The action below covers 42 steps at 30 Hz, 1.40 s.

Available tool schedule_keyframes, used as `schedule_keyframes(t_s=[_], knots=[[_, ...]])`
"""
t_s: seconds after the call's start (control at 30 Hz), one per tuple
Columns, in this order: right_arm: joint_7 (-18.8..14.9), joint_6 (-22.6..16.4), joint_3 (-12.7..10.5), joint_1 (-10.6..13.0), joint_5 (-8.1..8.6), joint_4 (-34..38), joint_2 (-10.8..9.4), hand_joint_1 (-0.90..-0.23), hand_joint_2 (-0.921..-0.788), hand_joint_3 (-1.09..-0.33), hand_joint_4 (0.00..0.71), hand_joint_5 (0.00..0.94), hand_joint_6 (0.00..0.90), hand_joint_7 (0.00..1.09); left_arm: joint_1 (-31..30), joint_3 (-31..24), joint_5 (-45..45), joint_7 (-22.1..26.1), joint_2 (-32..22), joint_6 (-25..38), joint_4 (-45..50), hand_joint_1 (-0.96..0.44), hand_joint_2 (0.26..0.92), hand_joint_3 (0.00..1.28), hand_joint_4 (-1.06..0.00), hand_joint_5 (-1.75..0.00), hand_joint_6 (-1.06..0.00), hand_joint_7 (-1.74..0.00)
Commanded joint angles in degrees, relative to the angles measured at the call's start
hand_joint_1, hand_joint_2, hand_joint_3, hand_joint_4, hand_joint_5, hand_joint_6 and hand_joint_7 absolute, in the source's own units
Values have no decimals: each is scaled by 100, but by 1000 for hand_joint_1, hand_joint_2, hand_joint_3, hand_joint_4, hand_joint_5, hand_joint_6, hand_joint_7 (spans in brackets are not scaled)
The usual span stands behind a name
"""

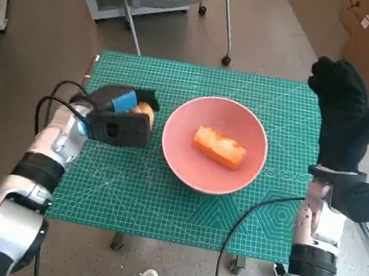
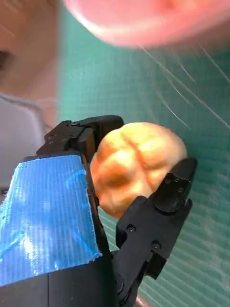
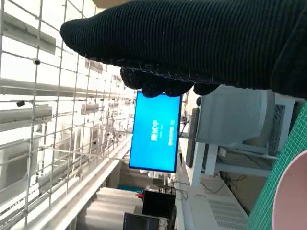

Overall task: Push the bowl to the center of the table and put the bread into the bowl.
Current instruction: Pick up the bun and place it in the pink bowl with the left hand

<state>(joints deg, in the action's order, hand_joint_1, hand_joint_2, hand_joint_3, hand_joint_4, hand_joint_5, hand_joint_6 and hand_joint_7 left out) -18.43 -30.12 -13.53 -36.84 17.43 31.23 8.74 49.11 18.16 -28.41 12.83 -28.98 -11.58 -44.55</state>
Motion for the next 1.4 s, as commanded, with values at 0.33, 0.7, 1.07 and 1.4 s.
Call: schedule_keyframes(t_s=[0.33, 0.7, 1.07, 1.4], knots=[[-90, 97, 26, 139, 28, 99, -23, -568, -921, -665, 289, 1, 96, 520, -688, -776, 583, 45, 104, 261, 3224, 2, 920, 72, -683, -1168, -622, -1175], [-157, 48, 0, 202, 54, 103, -29, -572, -921, -663, 289, 1, 95, 516, -936, -579, 512, 61, 431, -48, 3910, 1, 920, 69, -650, -1151, -662, -1183], [-123, 107, 4, 328, 63, -106, -54, -573, -921, -663, 289, 0, 95, 514, -1154, -398, 862, 351, 880, -136, 3586, -53, 875, 198, -390, -963, -395, -1022], [-13, 311, 19, 517, 70, -648, -90, -575, -921, -662, 286, 0, 94, 514, -1382, -545, 1477, 739, 1128, -182, 3400, -472, 915, 52, -127, -35, -112, -403]])
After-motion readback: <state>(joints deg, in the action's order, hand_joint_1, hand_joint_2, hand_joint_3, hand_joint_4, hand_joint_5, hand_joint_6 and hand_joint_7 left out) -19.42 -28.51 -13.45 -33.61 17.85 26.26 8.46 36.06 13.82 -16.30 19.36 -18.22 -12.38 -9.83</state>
